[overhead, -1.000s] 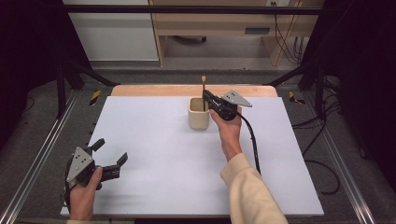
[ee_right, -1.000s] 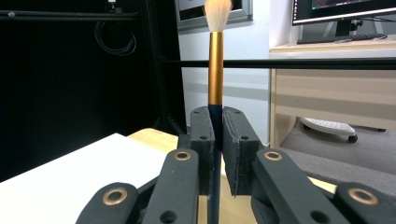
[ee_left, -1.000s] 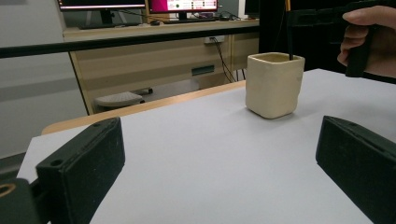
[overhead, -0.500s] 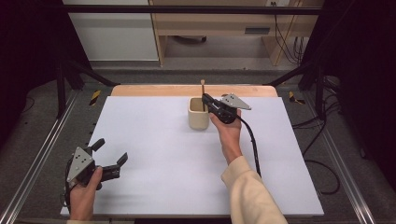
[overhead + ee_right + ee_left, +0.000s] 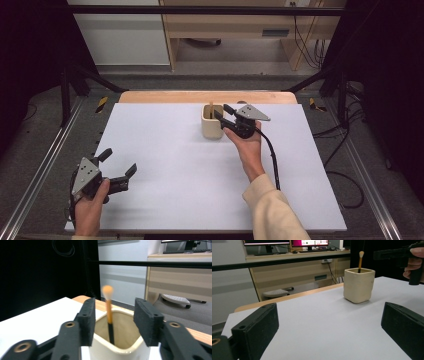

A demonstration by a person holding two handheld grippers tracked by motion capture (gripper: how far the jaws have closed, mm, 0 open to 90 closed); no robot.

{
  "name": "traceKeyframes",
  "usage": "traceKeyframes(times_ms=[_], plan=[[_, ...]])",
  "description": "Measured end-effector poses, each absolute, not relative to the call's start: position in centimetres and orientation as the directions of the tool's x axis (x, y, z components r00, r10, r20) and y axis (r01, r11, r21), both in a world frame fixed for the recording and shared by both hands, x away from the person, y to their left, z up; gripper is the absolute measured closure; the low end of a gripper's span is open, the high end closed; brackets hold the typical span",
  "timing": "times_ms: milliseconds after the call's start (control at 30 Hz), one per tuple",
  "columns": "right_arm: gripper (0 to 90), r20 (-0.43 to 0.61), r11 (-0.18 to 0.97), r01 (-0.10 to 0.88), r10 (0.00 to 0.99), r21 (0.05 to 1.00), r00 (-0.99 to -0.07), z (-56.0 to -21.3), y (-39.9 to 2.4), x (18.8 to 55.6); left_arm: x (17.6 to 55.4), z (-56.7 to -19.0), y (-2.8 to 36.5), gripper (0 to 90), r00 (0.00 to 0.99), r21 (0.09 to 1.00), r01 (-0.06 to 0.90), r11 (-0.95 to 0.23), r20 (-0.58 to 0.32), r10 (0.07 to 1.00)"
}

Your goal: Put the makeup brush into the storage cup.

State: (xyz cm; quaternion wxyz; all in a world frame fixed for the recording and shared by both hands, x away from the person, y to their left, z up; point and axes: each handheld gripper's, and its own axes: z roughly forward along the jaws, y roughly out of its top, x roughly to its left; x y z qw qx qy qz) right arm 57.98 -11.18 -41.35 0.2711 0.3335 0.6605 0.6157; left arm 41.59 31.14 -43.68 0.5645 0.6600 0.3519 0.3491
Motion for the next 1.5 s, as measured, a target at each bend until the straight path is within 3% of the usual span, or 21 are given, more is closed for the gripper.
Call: traceKeyframes(times_ms=[633, 1500], plan=[[45.8, 0.035, 0.04, 0.101, 0.763, 0.994, -0.646, -40.8, -11.5, 56.5, 41.6, -43.6, 31.3, 0.5, 0.504, 0.991, 0.068, -0.115, 0.065, 0.861], [17.8, -0.008, 0.109, 0.132, 0.802, 0.985, -0.598, -40.1, -10.8, 55.5, 41.5, -43.6, 31.3, 0.4, 0.502, 0.991, 0.067, -0.119, 0.069, 0.862]])
